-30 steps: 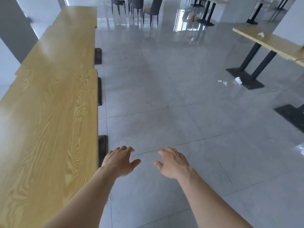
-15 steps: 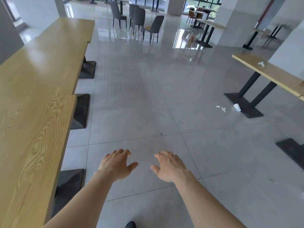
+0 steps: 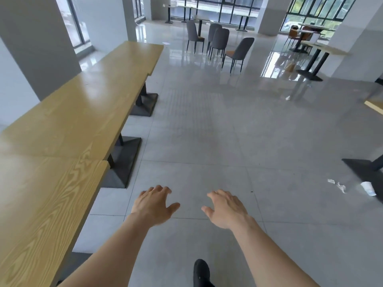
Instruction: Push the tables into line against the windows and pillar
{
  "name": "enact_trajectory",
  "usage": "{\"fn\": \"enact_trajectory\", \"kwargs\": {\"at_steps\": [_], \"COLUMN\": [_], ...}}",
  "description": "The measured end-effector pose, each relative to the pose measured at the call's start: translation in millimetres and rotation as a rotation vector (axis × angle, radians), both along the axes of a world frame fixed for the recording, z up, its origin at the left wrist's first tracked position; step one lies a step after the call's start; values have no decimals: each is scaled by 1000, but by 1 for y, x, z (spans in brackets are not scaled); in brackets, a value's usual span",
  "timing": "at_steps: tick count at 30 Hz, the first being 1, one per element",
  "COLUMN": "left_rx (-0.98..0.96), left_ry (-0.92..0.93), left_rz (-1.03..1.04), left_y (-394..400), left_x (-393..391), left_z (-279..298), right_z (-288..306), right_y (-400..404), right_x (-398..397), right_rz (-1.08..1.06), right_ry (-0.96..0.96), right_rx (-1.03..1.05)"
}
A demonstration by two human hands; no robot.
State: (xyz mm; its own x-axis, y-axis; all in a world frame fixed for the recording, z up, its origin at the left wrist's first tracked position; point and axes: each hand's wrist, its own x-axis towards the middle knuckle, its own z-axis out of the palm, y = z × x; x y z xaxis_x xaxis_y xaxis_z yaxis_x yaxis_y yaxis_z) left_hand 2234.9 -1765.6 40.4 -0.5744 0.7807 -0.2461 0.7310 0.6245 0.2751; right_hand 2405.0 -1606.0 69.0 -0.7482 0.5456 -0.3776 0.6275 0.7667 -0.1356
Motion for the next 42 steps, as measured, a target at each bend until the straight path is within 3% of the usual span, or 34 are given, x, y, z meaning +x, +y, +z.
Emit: {"fn": "enact_trajectory", "kwargs": {"at_steps": [6, 11, 22, 31, 42], "left_rx": [58, 120, 146, 114, 116], "left_ry": [38, 49, 97, 193, 302], "left_rz": [207, 435, 960, 1251, 1450], "left_y": [64, 58, -67, -134, -130], "left_x": [-87, -149, -229, -217, -227], "left_z": [4, 0, -58, -122, -217], "right_z": [1, -4, -64, -134, -230], "right_y": [102, 125, 10, -83, -127], "right_x": [-126, -237, -422, -476, -521], "right_rz": [196, 411, 844, 1126, 1349], "right_ry": [-7, -34, 97, 220, 435], "right_rx": [6, 34, 1, -70, -78]}}
